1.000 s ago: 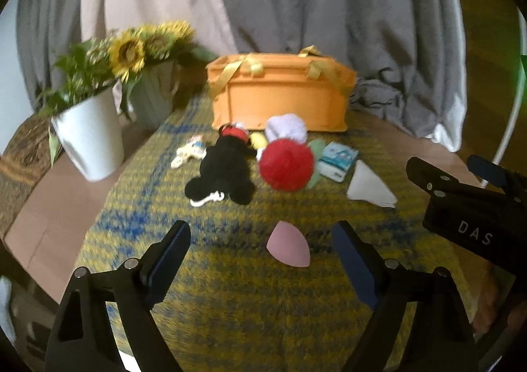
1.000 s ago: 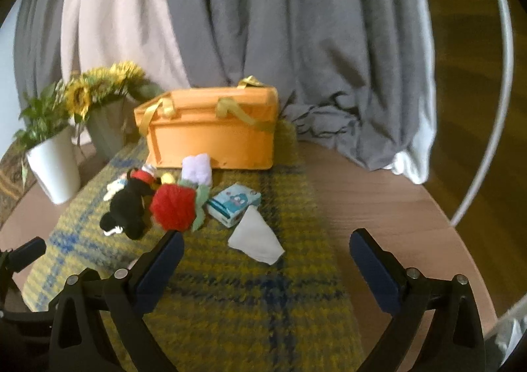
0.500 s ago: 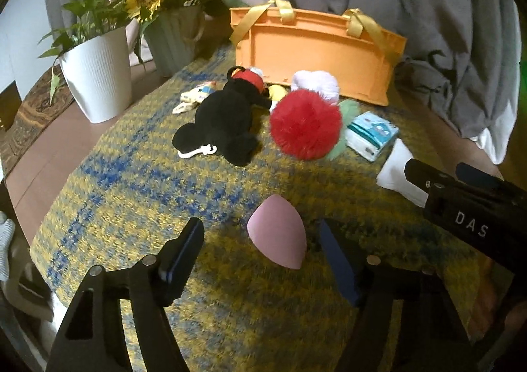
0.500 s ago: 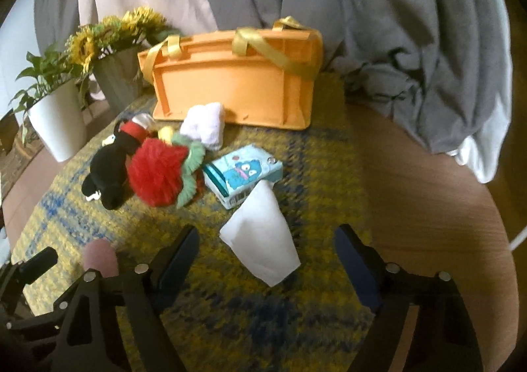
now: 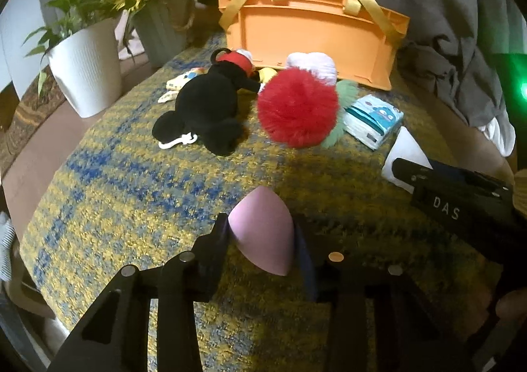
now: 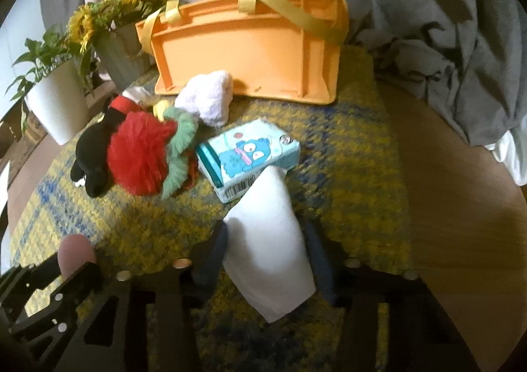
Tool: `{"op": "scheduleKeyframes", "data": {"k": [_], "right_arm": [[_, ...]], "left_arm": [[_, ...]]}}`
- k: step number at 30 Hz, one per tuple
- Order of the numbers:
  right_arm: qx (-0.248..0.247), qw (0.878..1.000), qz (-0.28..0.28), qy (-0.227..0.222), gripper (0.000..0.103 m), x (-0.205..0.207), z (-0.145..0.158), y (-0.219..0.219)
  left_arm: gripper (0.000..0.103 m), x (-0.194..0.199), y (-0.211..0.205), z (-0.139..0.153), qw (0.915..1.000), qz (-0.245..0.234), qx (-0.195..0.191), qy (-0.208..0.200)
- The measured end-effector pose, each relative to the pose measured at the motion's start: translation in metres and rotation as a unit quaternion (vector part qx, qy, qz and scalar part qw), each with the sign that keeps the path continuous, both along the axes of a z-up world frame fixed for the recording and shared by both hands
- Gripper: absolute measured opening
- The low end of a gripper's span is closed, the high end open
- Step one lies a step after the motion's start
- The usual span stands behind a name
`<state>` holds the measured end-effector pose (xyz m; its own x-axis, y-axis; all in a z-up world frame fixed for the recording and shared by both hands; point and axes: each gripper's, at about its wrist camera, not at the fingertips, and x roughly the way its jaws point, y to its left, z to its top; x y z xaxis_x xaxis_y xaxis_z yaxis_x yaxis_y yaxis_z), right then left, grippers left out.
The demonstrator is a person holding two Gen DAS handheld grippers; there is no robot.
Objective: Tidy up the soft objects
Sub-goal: 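Grasp the pink sponge with the left gripper while the right gripper grasps the white tissue, then lift the pink sponge and white tissue and carry both over the orange crate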
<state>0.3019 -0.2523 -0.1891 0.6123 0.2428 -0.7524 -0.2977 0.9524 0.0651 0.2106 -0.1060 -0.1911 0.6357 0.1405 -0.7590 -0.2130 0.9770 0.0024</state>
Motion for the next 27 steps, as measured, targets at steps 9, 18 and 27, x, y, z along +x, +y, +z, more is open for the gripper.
{"op": "scheduleKeyframes", "data": {"k": [9,18,27], "right_arm": [[0.014,1.000,0.005,-0.014,0.015,-0.008,0.009,-0.004],[0.030,0.999,0.008,-0.037,0.015,-0.029,0.039,-0.002],[0.035,0.996,-0.009,-0.076,0.015,-0.056,0.078,0.017]], "left_arm": [[0.037,0.002,-0.003,0.013,0.9999,-0.009,0.001,-0.009],[0.037,-0.003,0.001,0.040,0.9988,-0.026,-0.004,-0.040],[0.037,-0.006,0.022,0.074,0.9941,-0.078,-0.006,-0.074]]}}
